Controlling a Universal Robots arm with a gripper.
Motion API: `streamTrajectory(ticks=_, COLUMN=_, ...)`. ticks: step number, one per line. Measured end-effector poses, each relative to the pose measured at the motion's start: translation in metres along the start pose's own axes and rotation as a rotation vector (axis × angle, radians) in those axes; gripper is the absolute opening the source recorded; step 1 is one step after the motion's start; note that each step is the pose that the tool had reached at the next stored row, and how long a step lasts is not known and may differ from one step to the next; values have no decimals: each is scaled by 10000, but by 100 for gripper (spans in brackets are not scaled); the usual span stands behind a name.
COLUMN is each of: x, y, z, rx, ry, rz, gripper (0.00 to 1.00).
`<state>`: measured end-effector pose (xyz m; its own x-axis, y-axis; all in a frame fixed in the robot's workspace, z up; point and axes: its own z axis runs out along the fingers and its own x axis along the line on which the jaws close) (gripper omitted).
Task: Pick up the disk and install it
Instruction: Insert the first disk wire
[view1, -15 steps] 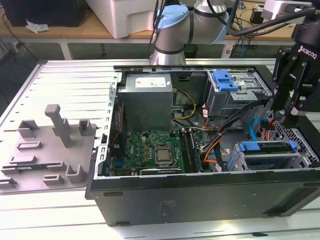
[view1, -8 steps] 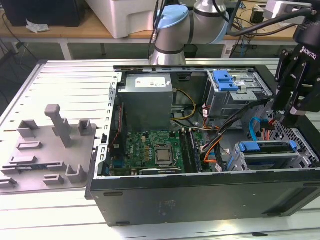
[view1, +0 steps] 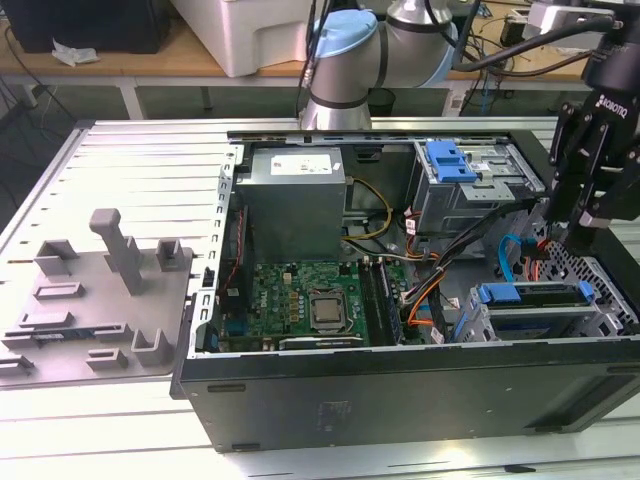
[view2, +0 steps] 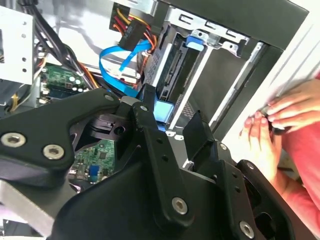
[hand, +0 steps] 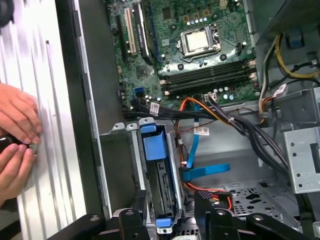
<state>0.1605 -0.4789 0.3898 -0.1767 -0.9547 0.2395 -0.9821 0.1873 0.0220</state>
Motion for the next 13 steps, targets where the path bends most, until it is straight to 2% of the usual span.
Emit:
streamTrajectory(ticks=2, x=-61, y=5, z=-8, rx=44, ry=325, rz=19, gripper=51)
streamTrajectory(ticks=3, x=-86, y=7, z=-12, rx=56, ry=421, rz=23, gripper=51)
streamTrajectory(ticks=4, x=-135, y=10, z=-22, rx=76, ry=569, rz=31, gripper=51)
streamTrajectory(ticks=5, x=-189, y=14, z=-35, rx=91, ry=671, rz=37, gripper=51)
streamTrajectory(ticks=6, x=-264, y=23, z=-48, rx=103, ry=853, rz=44, gripper=51)
streamTrajectory(ticks=8, x=-303, y=23, z=-47, rx=107, ry=1069, rz=51, gripper=51)
streamTrajectory(ticks=9, x=-323, y=18, z=-45, rx=111, ry=1233, rz=63, gripper=51)
streamTrajectory(ticks=11, x=-345, y=13, z=-41, rx=111, ry=1404, rz=78, gripper=51)
streamTrajectory(ticks=12, x=-364, y=7, z=-37, rx=110, ry=1554, rz=92, gripper=51)
streamTrajectory(ticks=13, x=-376, y=3, z=-35, rx=109, ry=1662, rz=102, gripper=51)
